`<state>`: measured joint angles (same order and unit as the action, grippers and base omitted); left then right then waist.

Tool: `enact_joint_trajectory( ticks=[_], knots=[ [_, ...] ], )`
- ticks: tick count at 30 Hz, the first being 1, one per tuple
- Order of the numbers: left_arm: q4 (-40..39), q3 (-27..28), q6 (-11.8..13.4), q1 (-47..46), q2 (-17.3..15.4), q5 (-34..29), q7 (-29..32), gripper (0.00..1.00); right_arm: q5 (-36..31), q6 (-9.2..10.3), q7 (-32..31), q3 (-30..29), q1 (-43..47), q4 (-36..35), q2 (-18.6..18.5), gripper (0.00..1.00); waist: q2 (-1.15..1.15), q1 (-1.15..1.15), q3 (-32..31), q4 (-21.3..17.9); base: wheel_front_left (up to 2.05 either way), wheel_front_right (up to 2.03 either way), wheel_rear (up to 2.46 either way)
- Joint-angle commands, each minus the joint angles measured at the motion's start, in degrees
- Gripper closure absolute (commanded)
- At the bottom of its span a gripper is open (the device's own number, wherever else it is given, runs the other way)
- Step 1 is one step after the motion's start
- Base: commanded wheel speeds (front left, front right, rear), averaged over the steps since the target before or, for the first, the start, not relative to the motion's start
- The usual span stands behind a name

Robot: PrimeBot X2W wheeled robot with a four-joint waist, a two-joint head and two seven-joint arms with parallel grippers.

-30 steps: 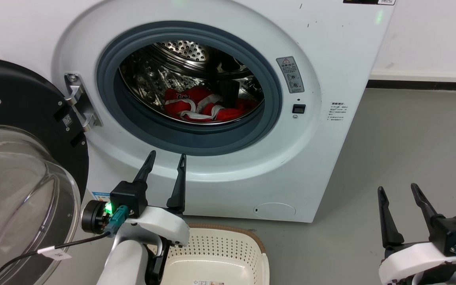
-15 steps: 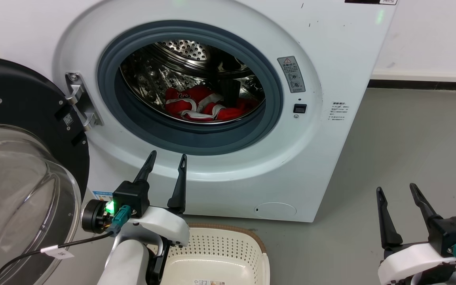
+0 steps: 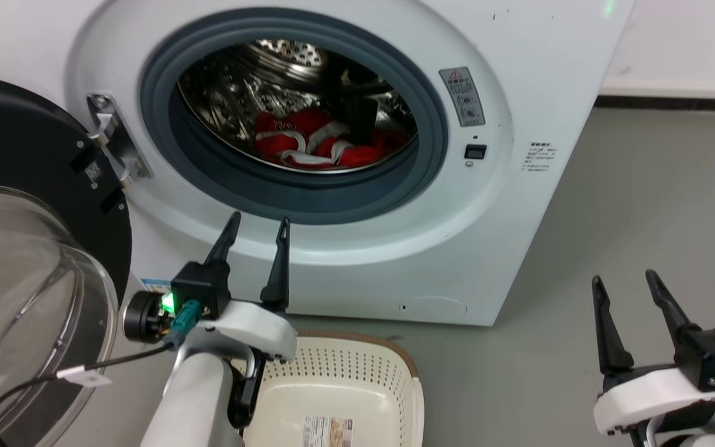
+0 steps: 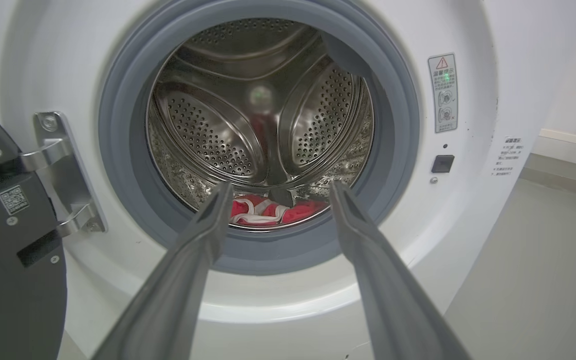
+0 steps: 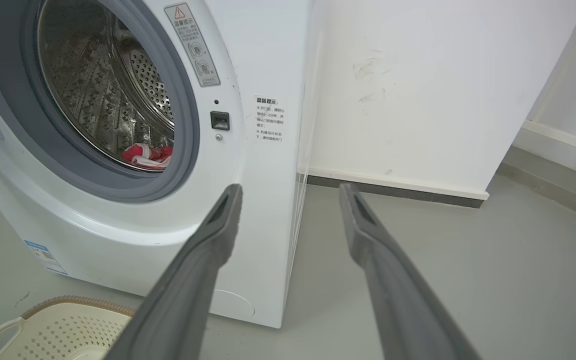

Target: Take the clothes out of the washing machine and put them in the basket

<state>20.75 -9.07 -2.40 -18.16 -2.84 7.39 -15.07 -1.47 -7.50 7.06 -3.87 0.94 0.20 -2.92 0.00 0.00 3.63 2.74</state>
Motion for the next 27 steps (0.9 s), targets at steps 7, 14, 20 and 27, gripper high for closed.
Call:
enact_joint_trajectory(
  ticks=[7, 14, 20, 27],
  knots=[
    [1.5, 2.1, 0.5, -7.1, -0.1, -0.5, -0.2, 0.00, 1.0, 0.02, -0.5, 1.3, -4.1, -3.6, 0.1, 0.00, 0.00, 0.00, 9.2, -2.3, 0.00, 0.00, 0.00],
    [4.9, 4.5, -0.2, -13.4, -0.9, -0.5, -0.2, 0.00, 1.4, 0.02, -0.2, 2.4, -7.1, -5.0, 0.1, 0.00, 0.00, 0.00, 15.9, -4.8, 0.00, 0.00, 0.00],
    [11.6, 6.1, -1.1, -20.7, -2.2, 0.1, -0.2, 0.00, 1.9, 0.02, 0.6, 3.4, -9.2, -5.3, 0.1, 0.00, 0.00, 0.00, 20.7, -7.0, 0.00, 0.00, 0.00],
    [21.9, 6.5, -2.1, -31.3, -4.0, 0.9, 0.6, 0.00, 3.3, 0.02, 1.6, 4.5, -10.5, -4.9, 0.1, 0.00, 0.00, 0.00, 24.4, -9.2, 0.00, 0.00, 0.00]
  ],
)
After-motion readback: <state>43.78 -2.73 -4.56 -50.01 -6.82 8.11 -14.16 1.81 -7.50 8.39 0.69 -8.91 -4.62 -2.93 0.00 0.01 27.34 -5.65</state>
